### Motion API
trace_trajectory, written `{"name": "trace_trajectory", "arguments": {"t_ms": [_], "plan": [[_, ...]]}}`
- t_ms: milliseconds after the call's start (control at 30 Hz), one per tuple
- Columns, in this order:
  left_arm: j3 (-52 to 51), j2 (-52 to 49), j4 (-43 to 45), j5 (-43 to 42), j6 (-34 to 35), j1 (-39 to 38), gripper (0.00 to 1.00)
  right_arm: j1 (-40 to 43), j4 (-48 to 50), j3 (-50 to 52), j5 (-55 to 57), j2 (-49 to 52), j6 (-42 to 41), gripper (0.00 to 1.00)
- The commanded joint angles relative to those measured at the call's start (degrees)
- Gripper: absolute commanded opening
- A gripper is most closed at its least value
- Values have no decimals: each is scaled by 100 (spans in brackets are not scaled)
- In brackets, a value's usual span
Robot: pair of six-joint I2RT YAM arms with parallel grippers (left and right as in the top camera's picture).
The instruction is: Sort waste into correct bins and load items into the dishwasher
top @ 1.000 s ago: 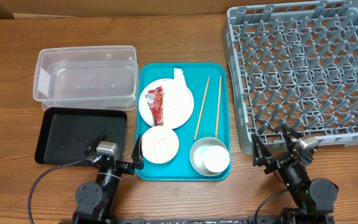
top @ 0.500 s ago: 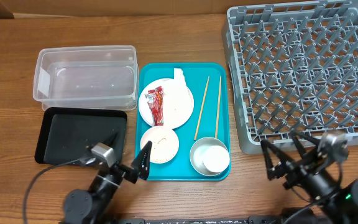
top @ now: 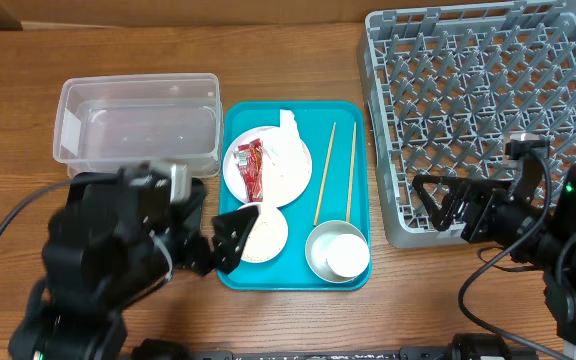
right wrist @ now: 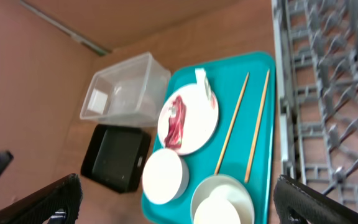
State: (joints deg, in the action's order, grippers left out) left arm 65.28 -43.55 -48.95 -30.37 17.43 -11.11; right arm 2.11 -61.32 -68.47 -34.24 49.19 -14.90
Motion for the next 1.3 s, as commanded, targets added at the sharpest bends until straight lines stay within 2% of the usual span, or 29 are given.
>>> {"name": "trace_trajectory", "arguments": {"t_ms": [0,33,100,167,233,267,300,333,400,500,733,800,833,900,933,967,1167,1267], "plan": [[179,-632,68,-1215,-44,-179,100,-26,-138,-136,-186,2,26,100],[175,-778,-20,-1108,-46,-337,100,-26,-144,-136,-186,2,26,100],[162,-1259,-380,136,-35,-1161,100,-26,-146,-136,-186,2,26,100],[160,-1613,-472,828,-4,-1766,100,-26,-168,-136,-186,2,26,100],[160,-2011,-321,892,-35,-2277,100,-26,-205,-136,-186,2,26,100],[160,-2218,-216,894,-31,-2492,95,-26,-223,-136,-186,2,26,100],[160,-2461,-101,914,-28,-2715,80,-26,-240,-136,-186,2,24,100],[160,-2660,-24,960,-7,-2879,72,-26,-251,-136,-186,2,24,100],[160,-3136,59,1252,92,-3224,66,-26,-254,-131,-186,2,24,100],[160,-3766,72,1858,612,-3528,64,-26,-280,-131,-186,2,22,100],[160,-4962,345,2044,1058,-3659,52,-26,-468,-129,46,2,24,100],[160,-5184,367,1912,1161,-3659,43,-26,-507,-127,160,9,7,100],[160,-5292,376,1810,1158,-3659,33,-26,-525,-125,160,9,7,100],[162,-5318,378,1812,1156,-3652,19,-26,-527,-125,160,9,7,100],[181,-5311,363,1810,1152,-3637,7,-26,-527,-125,160,9,7,100],[219,-5292,317,1805,1154,-3611,4,-26,-529,-125,160,7,7,100],[863,-4907,-531,1552,1102,-3067,4,-26,-544,-125,160,7,9,100],[1132,-4522,-789,907,765,-2494,4,-26,-540,-125,157,9,9,100]]}}
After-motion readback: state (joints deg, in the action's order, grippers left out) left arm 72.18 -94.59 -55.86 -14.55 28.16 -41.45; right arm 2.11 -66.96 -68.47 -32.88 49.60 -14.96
